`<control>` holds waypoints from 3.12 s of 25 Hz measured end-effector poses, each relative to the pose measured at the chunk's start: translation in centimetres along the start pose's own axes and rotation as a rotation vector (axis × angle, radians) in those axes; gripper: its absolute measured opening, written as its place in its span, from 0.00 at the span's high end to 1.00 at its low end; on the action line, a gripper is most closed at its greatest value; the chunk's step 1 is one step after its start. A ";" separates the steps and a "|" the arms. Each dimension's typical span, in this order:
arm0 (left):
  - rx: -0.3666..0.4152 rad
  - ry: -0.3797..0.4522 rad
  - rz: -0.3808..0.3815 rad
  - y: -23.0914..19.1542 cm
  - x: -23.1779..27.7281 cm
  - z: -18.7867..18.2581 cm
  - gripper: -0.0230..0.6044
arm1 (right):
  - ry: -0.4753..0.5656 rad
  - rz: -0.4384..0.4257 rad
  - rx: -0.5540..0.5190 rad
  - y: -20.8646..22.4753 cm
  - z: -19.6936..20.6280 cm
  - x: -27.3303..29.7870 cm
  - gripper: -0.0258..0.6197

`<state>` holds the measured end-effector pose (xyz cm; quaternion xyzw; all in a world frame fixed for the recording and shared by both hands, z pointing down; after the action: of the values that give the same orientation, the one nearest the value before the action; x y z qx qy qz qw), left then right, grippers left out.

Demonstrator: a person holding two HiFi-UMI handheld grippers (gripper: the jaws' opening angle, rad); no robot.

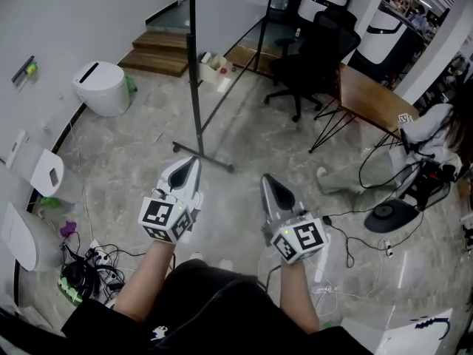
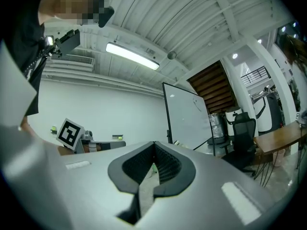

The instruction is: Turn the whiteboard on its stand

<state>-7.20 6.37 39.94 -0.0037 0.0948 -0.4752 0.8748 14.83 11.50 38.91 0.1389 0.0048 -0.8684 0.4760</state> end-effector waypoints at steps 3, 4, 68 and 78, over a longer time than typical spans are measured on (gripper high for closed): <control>0.002 -0.003 -0.013 0.4 -0.2 0.3 0.96 | 0.004 -0.009 0.008 0.3 0.0 -0.4 0.95; 0.002 -0.004 -0.018 0.6 -0.3 0.4 0.96 | 0.005 -0.012 0.009 0.4 0.0 -0.6 0.95; -0.078 0.001 0.118 -22.2 18.5 1.6 0.96 | -0.015 0.114 -0.043 5.5 5.5 23.9 0.95; -0.075 -0.029 0.124 -23.9 19.7 3.0 0.96 | -0.040 0.124 -0.037 5.9 6.5 25.7 0.95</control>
<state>-16.11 -23.36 41.98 -0.0375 0.0997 -0.4159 0.9032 5.13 -13.81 39.56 0.1129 0.0030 -0.8396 0.5314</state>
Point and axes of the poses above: the fingertips, and each gripper's own axes: x forward along the fingers, y to its right, z out of its underside, the point moved 6 cm from there along -x, backward along the fingers, and after that the axes turned 9 degrees about y, right-handed, at the moved point
